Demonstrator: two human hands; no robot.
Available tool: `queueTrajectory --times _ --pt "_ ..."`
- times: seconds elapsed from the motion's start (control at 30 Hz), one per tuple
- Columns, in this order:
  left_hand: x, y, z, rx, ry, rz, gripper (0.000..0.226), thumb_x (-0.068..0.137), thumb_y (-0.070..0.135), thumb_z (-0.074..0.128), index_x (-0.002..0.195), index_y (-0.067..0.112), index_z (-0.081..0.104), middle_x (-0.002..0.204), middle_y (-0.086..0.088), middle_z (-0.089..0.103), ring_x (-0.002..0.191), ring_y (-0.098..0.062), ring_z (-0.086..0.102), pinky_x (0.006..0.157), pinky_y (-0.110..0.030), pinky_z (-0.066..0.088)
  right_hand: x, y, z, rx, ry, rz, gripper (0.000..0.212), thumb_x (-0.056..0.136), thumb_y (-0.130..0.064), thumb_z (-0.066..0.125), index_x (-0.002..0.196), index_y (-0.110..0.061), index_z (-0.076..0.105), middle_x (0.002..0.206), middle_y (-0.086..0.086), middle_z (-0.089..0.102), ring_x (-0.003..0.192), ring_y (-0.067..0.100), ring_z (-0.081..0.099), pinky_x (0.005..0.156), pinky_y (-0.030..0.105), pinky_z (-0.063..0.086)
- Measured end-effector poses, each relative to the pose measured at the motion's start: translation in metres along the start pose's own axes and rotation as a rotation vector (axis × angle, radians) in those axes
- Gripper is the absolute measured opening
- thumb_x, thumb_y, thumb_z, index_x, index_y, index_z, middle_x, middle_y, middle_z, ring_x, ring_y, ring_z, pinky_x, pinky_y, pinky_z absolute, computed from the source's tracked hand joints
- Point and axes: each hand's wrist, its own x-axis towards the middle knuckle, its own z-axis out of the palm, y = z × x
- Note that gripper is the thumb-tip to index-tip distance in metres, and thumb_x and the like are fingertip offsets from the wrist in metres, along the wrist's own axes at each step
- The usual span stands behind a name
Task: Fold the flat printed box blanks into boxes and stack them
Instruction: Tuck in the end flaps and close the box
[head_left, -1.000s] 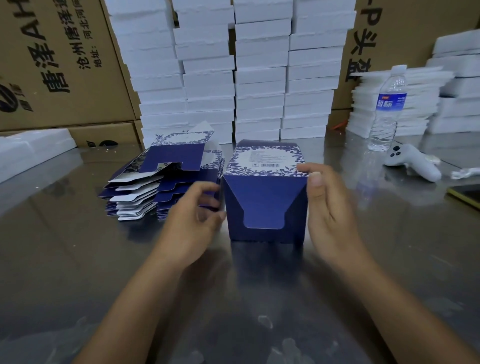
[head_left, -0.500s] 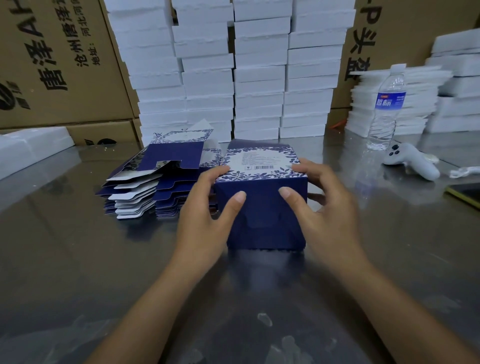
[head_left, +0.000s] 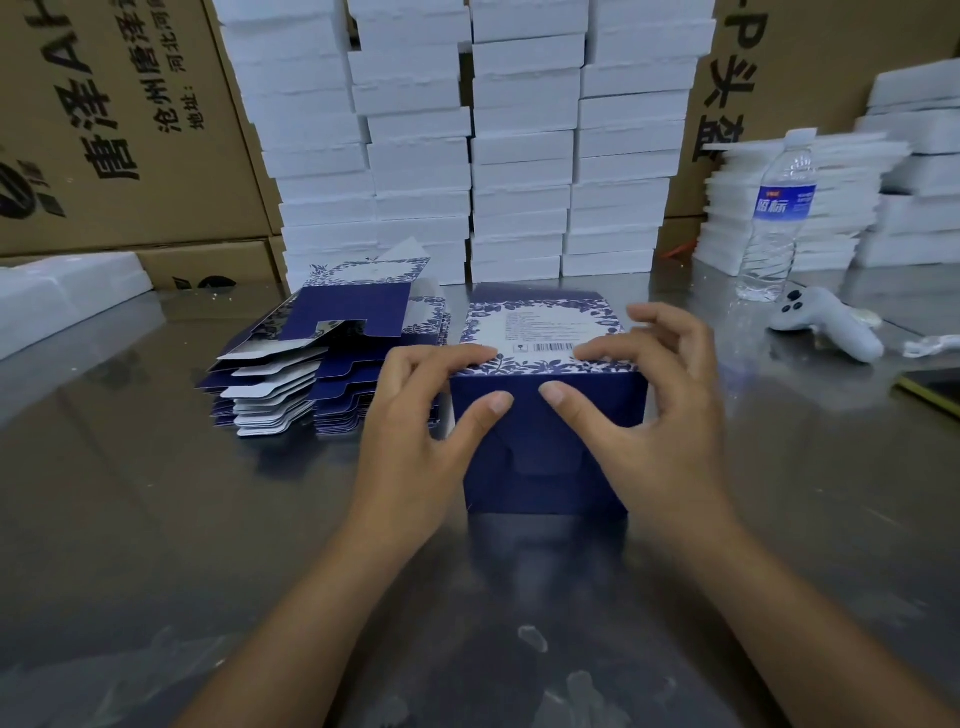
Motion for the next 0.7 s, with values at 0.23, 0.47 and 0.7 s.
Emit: queueTrajectory --times 0.23,0.47,0.7 --pt "0.001 0.006 -0.002 -0.067 0.043 0.136 0.008 0.083 0.040 0.057 0.090 0.040 0.054 0.116 0.017 0.055 0.115 0.002 0.050 0.092 -0.010 0.035 0.000 -0.009 0.000 0.068 -0.094 -0.049 0.020 0.071 -0.036 0.073 0.087 -0.041 0.062 0.100 -0.014 0.057 0.105 0.006 0.050 0.090 0.011 0.036" --pt "-0.001 0.009 0.005 -0.101 0.085 0.199 0.010 0.085 0.029 0.059 0.089 0.038 0.058 0.099 0.014 0.061 0.105 -0.006 0.056 0.093 -0.018 0.039 -0.002 -0.009 0.003 0.104 -0.102 -0.028 0.018 0.073 -0.037 0.071 0.086 -0.047 0.063 0.099 -0.013 0.054 0.106 0.007 0.049 0.090 0.009 0.034" --pt "-0.001 0.011 0.005 -0.122 0.075 0.150 0.011 0.080 0.028 0.069 0.088 0.034 0.063 0.102 0.010 0.064 0.110 -0.012 0.057 0.096 -0.022 0.042 -0.002 -0.007 0.007 0.177 -0.094 -0.026 0.018 0.074 -0.031 0.072 0.084 -0.043 0.064 0.102 -0.015 0.056 0.110 0.008 0.053 0.094 0.015 0.038"
